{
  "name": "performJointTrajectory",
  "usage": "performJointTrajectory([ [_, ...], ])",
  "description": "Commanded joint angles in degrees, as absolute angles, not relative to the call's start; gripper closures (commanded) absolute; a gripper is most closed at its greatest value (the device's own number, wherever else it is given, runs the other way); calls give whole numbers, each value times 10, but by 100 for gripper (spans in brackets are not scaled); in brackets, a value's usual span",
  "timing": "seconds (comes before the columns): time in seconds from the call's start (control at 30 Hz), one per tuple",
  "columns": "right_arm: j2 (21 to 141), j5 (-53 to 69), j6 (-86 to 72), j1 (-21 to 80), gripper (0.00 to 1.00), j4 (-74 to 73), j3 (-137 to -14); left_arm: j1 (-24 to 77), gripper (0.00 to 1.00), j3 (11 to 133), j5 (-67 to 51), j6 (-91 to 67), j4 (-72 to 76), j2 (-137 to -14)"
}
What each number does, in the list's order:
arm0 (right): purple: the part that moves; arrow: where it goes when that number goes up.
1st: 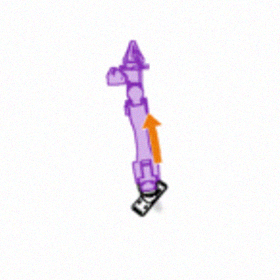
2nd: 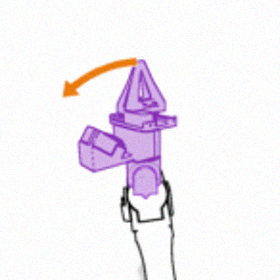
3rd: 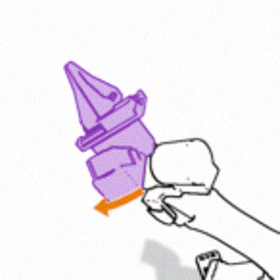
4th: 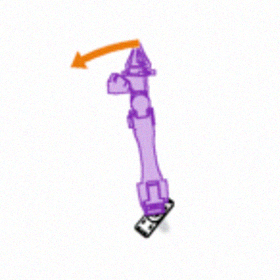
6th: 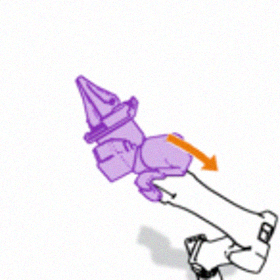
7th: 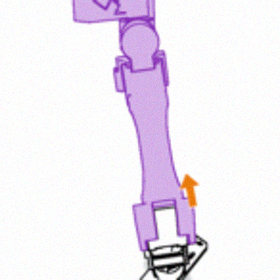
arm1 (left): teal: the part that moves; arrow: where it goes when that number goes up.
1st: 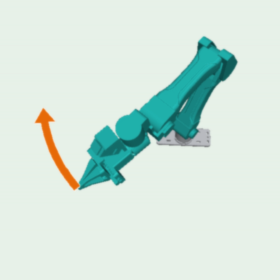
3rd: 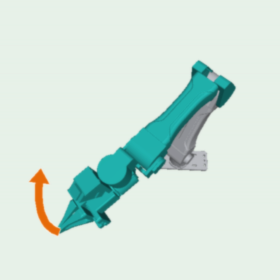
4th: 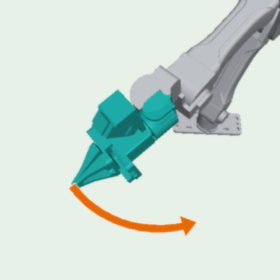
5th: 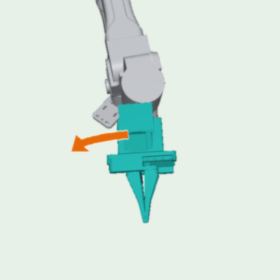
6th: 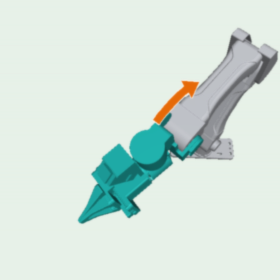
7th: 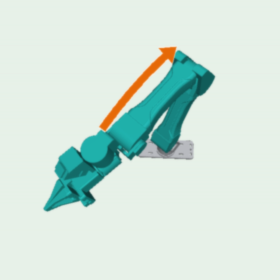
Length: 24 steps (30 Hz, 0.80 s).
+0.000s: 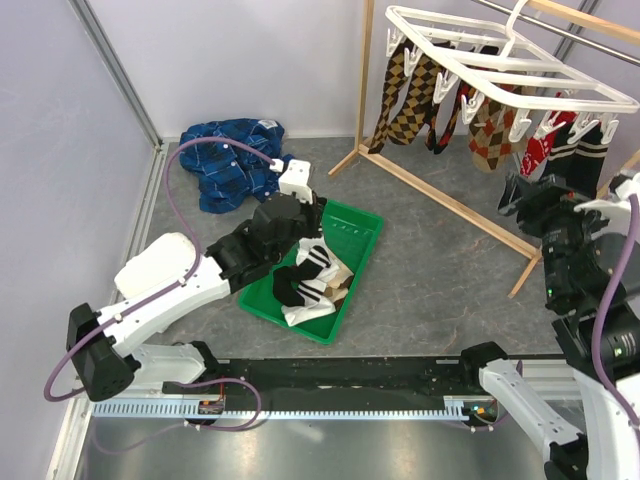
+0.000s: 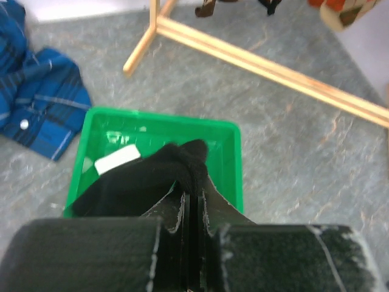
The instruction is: Remove the socks clipped to the hanger
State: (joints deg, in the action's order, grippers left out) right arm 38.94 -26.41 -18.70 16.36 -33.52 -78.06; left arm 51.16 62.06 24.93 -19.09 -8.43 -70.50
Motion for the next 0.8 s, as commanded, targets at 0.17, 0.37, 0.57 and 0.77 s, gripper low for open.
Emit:
performJointTrajectory([
  [0.17, 281, -26, -226, 165, 2, -409, -636, 492, 98, 541, 120, -244, -77, -728],
  [0.37, 255, 125, -178, 163, 2, -455, -556, 453, 98, 497, 47, -299, -32, -804],
  [0.57, 267, 185, -141, 164, 2, -488, -536, 406, 98, 468, -18, -346, 12, -890],
  [0.77, 253, 112, -251, 164, 2, -424, -481, 400, 90, 504, -17, -375, -26, -960],
])
